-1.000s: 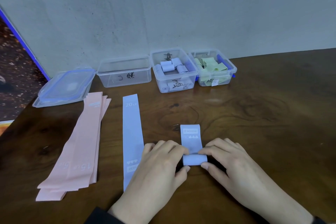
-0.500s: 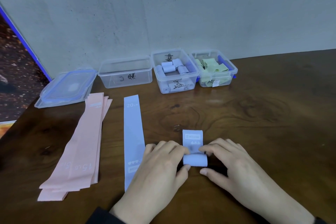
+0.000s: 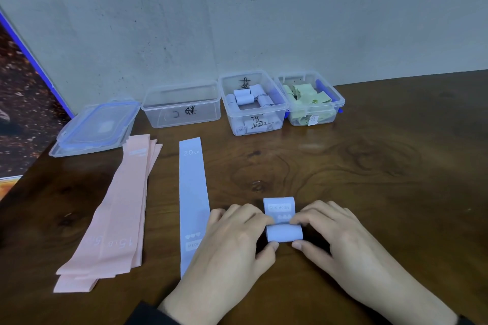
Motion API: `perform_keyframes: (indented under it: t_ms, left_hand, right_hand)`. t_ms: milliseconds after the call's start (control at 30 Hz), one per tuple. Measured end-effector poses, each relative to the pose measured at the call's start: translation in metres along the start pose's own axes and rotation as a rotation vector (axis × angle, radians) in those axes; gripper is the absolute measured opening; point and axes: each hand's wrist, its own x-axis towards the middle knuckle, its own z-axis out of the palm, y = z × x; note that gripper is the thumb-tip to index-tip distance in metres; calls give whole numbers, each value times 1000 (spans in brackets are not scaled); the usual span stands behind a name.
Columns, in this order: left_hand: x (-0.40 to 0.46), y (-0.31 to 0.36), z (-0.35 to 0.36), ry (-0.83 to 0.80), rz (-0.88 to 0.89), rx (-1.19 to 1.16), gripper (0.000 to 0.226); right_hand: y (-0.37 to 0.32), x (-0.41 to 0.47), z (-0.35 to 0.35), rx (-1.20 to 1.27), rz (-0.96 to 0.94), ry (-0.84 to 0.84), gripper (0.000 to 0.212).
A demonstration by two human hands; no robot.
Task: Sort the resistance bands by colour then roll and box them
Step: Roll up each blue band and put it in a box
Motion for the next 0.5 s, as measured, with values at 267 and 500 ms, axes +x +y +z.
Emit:
perform_keyframes:
  t_ms: [267, 500]
  left_hand:
    - [0, 1, -1, -25, -11, -30, 38]
    - [-1, 1, -1, 0, -3, -7, 35]
  right_hand:
    - [0, -1, 0, 3, -8, -3, 33]
    - [0, -1, 0, 10, -5, 9, 34]
